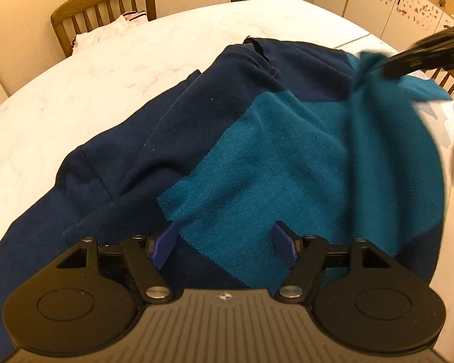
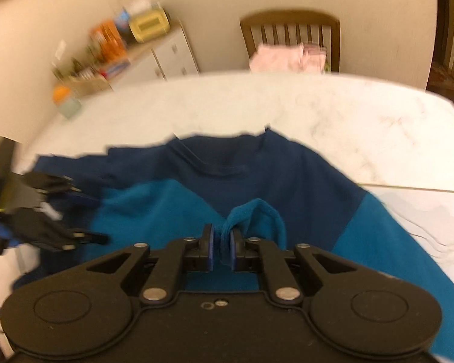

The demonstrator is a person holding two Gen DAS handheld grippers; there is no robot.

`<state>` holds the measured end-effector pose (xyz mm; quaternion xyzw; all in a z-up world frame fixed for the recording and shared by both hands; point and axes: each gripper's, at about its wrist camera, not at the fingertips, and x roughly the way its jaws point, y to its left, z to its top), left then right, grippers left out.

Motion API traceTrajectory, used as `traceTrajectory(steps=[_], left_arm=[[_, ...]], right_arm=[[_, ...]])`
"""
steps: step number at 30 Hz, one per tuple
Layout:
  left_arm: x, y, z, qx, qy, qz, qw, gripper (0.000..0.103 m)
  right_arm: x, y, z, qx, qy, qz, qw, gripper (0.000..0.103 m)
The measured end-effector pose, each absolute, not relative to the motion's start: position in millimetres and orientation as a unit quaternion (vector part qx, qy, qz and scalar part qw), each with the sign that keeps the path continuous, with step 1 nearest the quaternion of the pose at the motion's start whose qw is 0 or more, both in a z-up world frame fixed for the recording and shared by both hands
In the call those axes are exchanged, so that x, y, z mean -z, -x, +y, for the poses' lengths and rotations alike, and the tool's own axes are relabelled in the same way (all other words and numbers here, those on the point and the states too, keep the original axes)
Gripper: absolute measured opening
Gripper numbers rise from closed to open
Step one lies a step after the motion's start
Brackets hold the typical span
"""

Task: Fold clothes

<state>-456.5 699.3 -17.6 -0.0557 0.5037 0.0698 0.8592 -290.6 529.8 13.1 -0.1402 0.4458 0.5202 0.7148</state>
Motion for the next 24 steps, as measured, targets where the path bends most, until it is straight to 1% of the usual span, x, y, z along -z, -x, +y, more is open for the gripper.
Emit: traceTrajectory(steps=[4, 6, 10, 19, 24], left_arm=[[17.9, 455.1, 699.2, -0.077, 0.055, 0.507, 0.857, 0.069], [17.5, 454.1, 699.0, -0.08, 0.053, 0.507, 0.857, 0.069], [17.2, 450.2, 699.7, -0.079, 0.051, 0.505, 0.858, 0.069], [12.5, 438.2, 697.4, -0.052, 0.064, 0.49, 0.868, 0.069], [19.9, 430.1, 685.2, -0.045, 0.033, 0.498, 0.865, 0.069]], right_arm=[[20.3, 294.1, 552.5, -0.508, 0.178, 0.467, 0.701, 0.103], [27.4, 299.1, 554.0, -0.512, 0.19, 0.461, 0.699, 0.103], [19.4, 299.0, 547.6, -0.511, 0.194, 0.462, 0.698, 0.103], [9.3, 306.7, 487.7, -0.472, 0.187, 0.491, 0.708, 0.103], [16.5, 317.7, 475.9, -0.456, 0.166, 0.51, 0.71, 0.103]])
